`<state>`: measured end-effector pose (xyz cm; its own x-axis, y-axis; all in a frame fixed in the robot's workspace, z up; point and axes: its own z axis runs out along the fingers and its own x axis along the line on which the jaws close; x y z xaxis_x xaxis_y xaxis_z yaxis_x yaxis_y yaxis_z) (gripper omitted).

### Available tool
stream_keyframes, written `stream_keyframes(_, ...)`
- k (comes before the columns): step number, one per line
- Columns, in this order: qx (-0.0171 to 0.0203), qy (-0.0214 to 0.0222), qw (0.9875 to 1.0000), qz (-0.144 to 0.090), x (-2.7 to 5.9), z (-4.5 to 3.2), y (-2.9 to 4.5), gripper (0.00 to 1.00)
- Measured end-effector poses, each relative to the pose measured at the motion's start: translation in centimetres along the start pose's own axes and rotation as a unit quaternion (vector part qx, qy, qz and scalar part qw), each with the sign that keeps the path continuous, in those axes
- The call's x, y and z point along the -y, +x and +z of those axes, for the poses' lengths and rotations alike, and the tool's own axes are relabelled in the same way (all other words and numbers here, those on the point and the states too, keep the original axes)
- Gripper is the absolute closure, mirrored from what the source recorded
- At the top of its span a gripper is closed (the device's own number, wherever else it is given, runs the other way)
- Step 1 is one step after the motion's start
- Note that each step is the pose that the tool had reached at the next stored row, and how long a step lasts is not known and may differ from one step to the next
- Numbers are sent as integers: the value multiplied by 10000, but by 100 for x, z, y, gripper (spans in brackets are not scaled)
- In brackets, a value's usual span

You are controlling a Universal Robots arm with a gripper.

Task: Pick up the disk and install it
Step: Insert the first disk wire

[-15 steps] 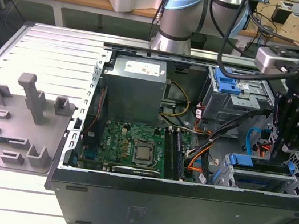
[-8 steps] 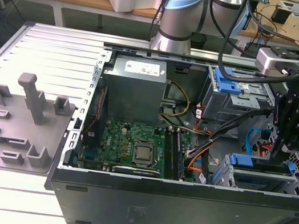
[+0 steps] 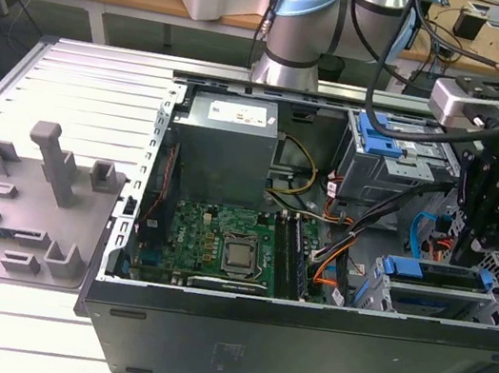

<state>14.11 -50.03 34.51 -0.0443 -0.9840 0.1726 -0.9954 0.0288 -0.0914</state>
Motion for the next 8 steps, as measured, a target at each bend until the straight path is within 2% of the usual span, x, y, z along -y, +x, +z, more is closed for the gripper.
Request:
stream_keyframes(4, 30, 6, 10000, -4, 1, 6, 32, 83)
stream_keyframes(8, 86, 28, 10000, -2, -4, 7, 49, 83)
